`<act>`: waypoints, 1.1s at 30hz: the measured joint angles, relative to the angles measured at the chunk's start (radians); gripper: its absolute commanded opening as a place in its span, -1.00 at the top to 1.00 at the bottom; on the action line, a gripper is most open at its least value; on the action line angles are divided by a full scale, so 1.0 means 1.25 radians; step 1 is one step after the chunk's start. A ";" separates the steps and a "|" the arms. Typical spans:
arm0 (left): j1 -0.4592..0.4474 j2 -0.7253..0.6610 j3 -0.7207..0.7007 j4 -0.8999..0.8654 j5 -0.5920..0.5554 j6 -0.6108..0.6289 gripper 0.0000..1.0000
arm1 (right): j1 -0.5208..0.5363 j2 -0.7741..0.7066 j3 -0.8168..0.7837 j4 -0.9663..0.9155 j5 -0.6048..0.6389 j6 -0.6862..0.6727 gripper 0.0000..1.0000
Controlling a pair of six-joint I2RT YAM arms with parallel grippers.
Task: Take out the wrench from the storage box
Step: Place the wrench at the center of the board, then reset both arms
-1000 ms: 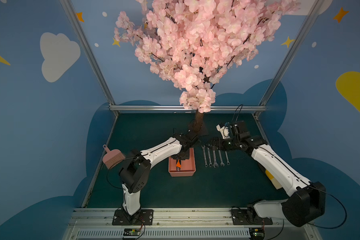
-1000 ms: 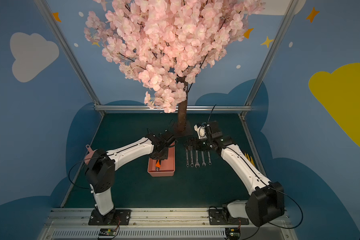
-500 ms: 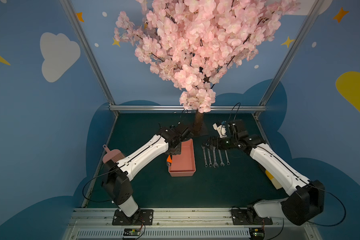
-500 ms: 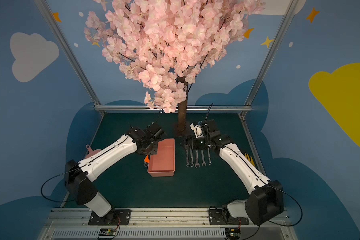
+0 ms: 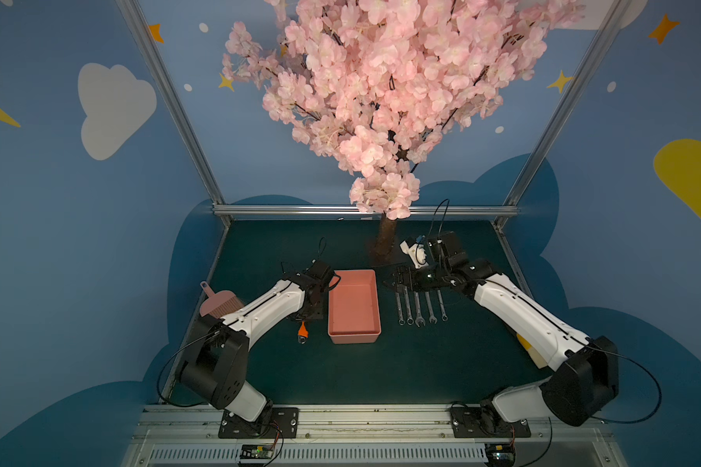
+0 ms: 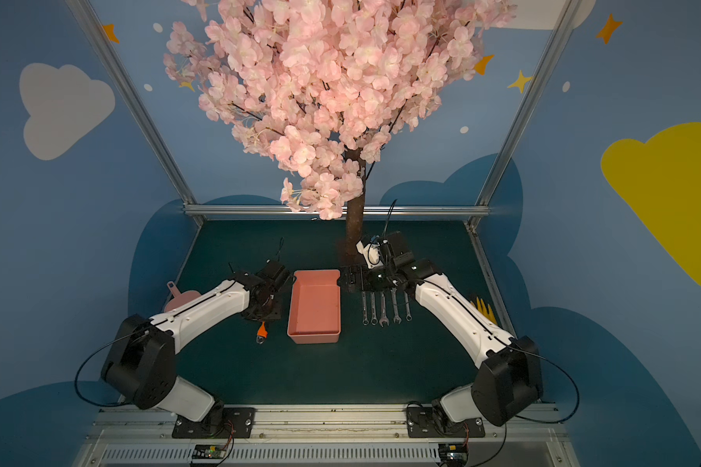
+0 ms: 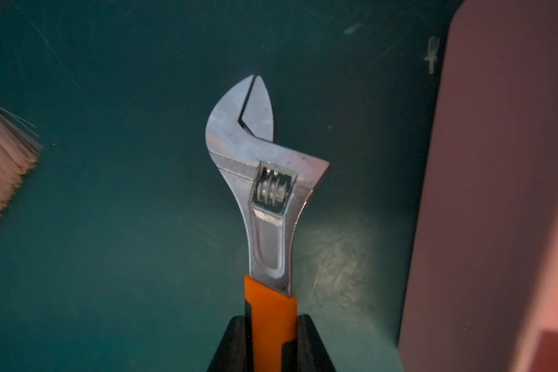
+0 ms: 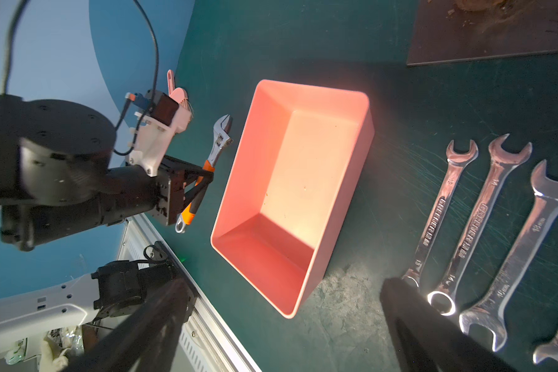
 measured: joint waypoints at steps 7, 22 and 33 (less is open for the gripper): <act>0.033 0.081 -0.026 0.143 0.028 0.045 0.95 | 0.019 0.019 0.020 0.000 0.027 0.012 -0.97; 0.040 0.140 0.028 0.162 0.029 0.075 -0.25 | 0.023 0.040 0.050 -0.022 0.061 0.015 -0.97; 0.147 -0.081 0.040 0.139 0.105 0.140 -1.00 | -0.106 -0.030 0.002 -0.049 0.085 -0.036 -0.97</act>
